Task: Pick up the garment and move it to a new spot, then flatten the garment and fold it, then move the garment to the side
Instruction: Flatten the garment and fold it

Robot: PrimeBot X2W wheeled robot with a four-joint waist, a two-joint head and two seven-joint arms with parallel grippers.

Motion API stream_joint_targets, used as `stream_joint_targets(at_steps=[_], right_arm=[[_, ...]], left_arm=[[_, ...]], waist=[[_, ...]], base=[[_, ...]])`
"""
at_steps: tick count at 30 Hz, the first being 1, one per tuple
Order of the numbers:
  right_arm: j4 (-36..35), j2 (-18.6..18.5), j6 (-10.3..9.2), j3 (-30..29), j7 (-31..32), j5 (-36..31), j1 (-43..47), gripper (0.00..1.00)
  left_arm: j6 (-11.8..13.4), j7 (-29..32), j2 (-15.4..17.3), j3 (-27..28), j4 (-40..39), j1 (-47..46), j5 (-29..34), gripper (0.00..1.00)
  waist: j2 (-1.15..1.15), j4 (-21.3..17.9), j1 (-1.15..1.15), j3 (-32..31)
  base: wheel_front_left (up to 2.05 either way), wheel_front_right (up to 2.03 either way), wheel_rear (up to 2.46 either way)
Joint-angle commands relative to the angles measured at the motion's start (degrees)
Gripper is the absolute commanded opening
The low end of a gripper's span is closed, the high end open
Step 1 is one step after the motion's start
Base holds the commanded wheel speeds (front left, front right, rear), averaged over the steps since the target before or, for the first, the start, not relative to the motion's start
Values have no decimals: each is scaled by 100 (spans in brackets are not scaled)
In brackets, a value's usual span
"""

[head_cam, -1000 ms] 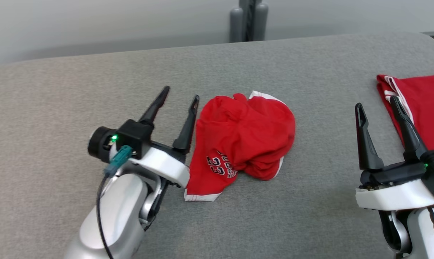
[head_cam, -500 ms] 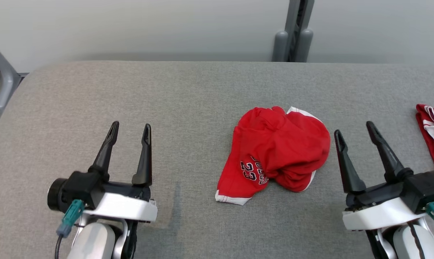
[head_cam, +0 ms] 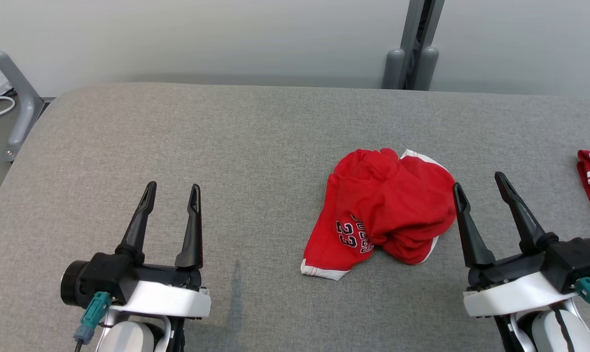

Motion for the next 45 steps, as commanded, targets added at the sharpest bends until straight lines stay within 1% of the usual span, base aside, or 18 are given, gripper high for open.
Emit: stream_joint_targets(at_steps=[1,4,8,11,13,17,19,20,25,28,37,38,39,42,45], right_arm=[[18,-40,1,21,-26,-2,9,100],[-62,-95,1,292,-26,55,-21,100],[14,-310,1,997,-19,127,-43,100],[188,-536,1,1645,84,30,-151,100],[337,-625,0,2052,133,70,-223,100],[680,-767,0,2674,201,233,-461,100],[897,-810,0,2892,287,304,-568,100],[897,-810,0,2892,287,304,-568,100],[1542,-847,0,3218,550,384,-849,100],[1859,-845,0,3356,584,458,-1031,100],[2782,-831,0,3443,679,561,-1390,100],[2877,-812,0,3429,685,581,-1420,48],[2949,-794,0,3418,661,582,-1451,0],[3094,-694,0,3403,552,664,-1495,0],[3090,-576,0,3428,424,776,-1609,0]], left_arm=[[-12,4,14,3,-6,20,16,100],[6,4,12,-45,8,-8,-29,100],[36,4,12,-98,38,-44,-93,100],[52,4,13,-132,54,-101,-135,100],[53,4,13,-158,71,-138,-143,100],[98,3,12,-208,87,-156,-201,100],[118,3,14,-240,88,-158,-240,100],[118,3,14,-240,88,-158,-240,100],[156,3,12,-346,122,-185,-309,100],[184,4,12,-386,130,-212,-359,100],[211,3,12,-511,174,-228,-426,100],[206,3,12,-532,184,-226,-423,100],[206,3,13,-542,196,-220,-421,100],[226,3,13,-547,215,-187,-420,100],[246,4,13,-554,224,-119,-424,100]], waist=[[0,8,0,4],[0,32,0,20],[0,94,0,34],[0,174,0,77],[0,232,0,94],[0,371,0,128],[0,449,0,153],[0,449,0,153],[0,678,0,198],[0,825,0,249],[0,1165,0,335],[0,1196,0,327],[0,1218,0,314],[0,1275,0,244],[0,1298,0,156]], base=[[0,0,0],[0,0,0],[0,0,0],[0,0,0],[0,0,0],[0,0,0],[0,0,0],[0,0,0],[0,0,0],[0,0,0],[0,0,0],[0,0,0],[0,0,0],[0,0,0],[0,0,0]])
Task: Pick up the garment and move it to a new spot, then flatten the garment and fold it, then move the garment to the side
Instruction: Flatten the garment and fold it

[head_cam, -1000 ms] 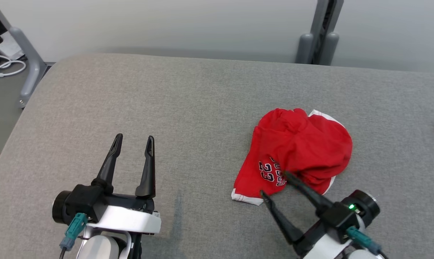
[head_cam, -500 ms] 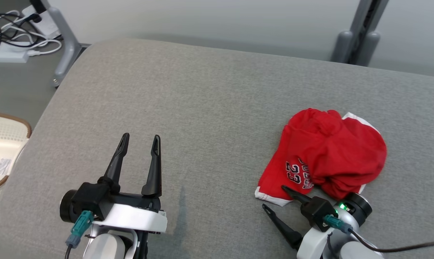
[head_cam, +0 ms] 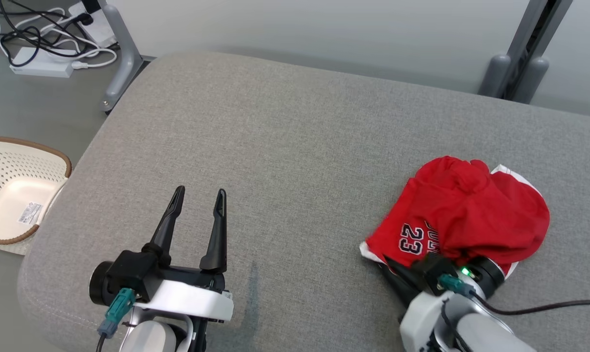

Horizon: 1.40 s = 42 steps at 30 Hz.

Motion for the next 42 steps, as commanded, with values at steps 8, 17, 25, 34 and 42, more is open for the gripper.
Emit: stream_joint_targets(at_steps=[8,17,25,34,42], right_arm=[[-426,318,-1,304,-147,473,-986,0],[-1022,689,-1,35,-297,1476,-2742,0],[-1362,564,-1,-1144,-501,1907,-3375,0],[12,-218,-1,-2572,-499,1968,-1454,0],[744,-264,0,-3528,-507,1809,-390,0]], left_arm=[[48,2,20,74,-14,105,-42,100],[91,3,20,180,-67,143,-55,100],[94,2,19,236,-85,231,-60,100],[82,3,19,285,-142,87,-103,100],[35,2,19,393,-104,-58,-8,100]], waist=[[0,-36,0,-250],[0,-131,0,-383],[0,-233,0,-415],[0,-519,0,-168],[0,-834,0,98]], base=[[0,0,0],[0,0,0],[0,0,0],[0,0,0],[0,0,0]])
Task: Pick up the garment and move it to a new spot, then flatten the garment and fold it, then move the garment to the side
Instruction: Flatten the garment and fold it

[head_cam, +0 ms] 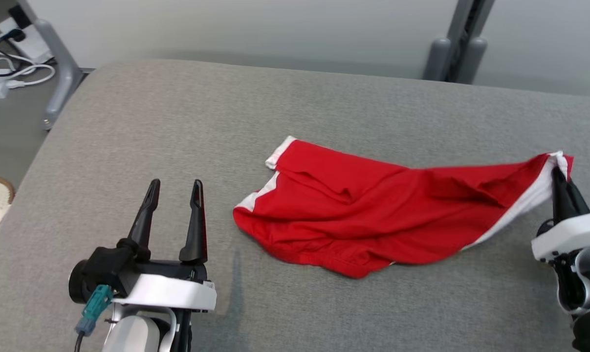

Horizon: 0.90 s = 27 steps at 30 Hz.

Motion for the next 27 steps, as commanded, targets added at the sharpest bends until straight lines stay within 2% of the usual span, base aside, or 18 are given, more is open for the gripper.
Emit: stream_joint_targets(at_steps=[1,3,5,6,11,21,23,27], right_arm=[[19,55,2,-66,-22,-44,108,0],[106,104,2,-156,-22,-109,199,0],[114,98,2,-223,-23,-271,200,50],[116,124,2,-259,-23,-340,204,100],[-212,241,2,-321,-23,-750,194,100],[-2477,200,2,-228,-13,-1680,682,100],[-2670,202,2,-205,-12,-1748,774,100],[-3310,129,1,-61,-13,-2318,1193,100]], left_arm=[[-23,4,20,42,19,-77,42,100],[-42,4,18,59,33,-124,59,100],[-60,4,18,60,44,-171,74,100],[-63,3,19,55,44,-179,72,100],[-52,3,20,61,42,-181,88,100],[-30,3,20,18,6,-129,2,100],[-31,4,20,13,22,-117,-12,100],[-11,3,18,-40,145,-71,-90,100]], waist=[[0,-120,0,66],[0,-200,0,74],[0,-267,0,73],[0,-296,0,67],[0,-440,0,20],[0,-594,0,-101],[0,-598,0,-116],[0,-585,0,-152]], base=[[0,0,0],[0,0,0],[0,0,0],[0,0,0],[0,0,0],[0,0,0],[0,0,0],[0,0,0]])
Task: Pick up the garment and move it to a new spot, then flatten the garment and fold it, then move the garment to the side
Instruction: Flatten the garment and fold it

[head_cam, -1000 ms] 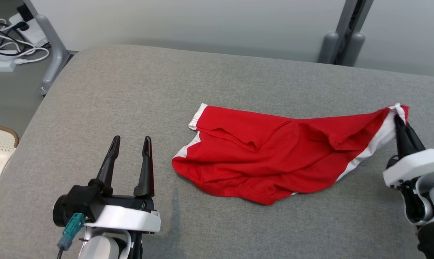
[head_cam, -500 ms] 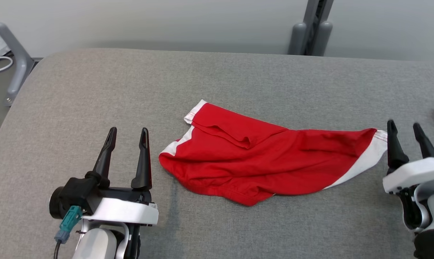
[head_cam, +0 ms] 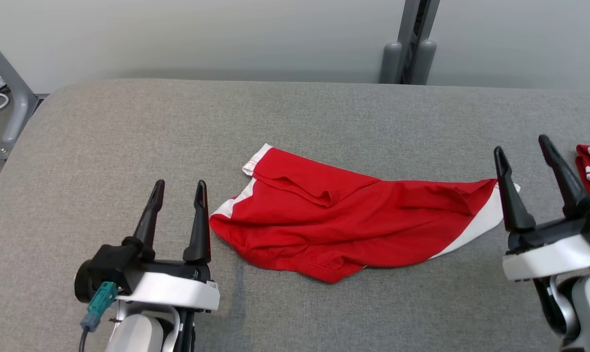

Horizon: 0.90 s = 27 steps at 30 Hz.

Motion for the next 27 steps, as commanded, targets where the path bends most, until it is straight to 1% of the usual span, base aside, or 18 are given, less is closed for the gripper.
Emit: stream_joint_targets(at_steps=[1,4,8,11,13,17,20,24,27], right_arm=[[-44,22,-1,-12,1,-14,96,100],[-244,131,-1,-118,0,-90,303,100],[-333,214,-1,-132,2,-161,428,100],[-361,253,-1,-99,26,-184,425,100],[-369,278,-1,-70,22,-182,404,100],[-360,306,-1,-31,24,-208,409,100],[-350,328,-1,-3,25,-220,401,100],[-332,335,-1,15,30,-234,373,100],[-319,333,-1,31,29,-238,346,100]], left_arm=[[10,2,18,-9,35,51,-28,100],[53,3,19,-47,240,84,-36,100],[76,3,19,-92,549,50,-57,100],[36,2,18,-194,966,-7,-110,100],[31,5,20,-282,1410,-61,-208,100],[-5,125,18,-350,2142,-386,-439,100],[14,263,22,-329,2574,-641,-565,100],[-73,385,30,-342,3034,-971,-625,100],[-76,453,51,-366,3331,-1147,-622,100]], waist=[[0,2,0,-9],[0,-5,0,-32],[0,-32,0,-38],[0,-96,0,-22],[0,-160,0,-5],[0,-282,0,74],[0,-370,0,143],[0,-453,0,213],[0,-498,0,248]], base=[[0,0,0],[0,0,0],[0,0,0],[0,0,0],[0,0,0],[0,0,0],[0,0,0],[0,0,0],[0,0,0]])
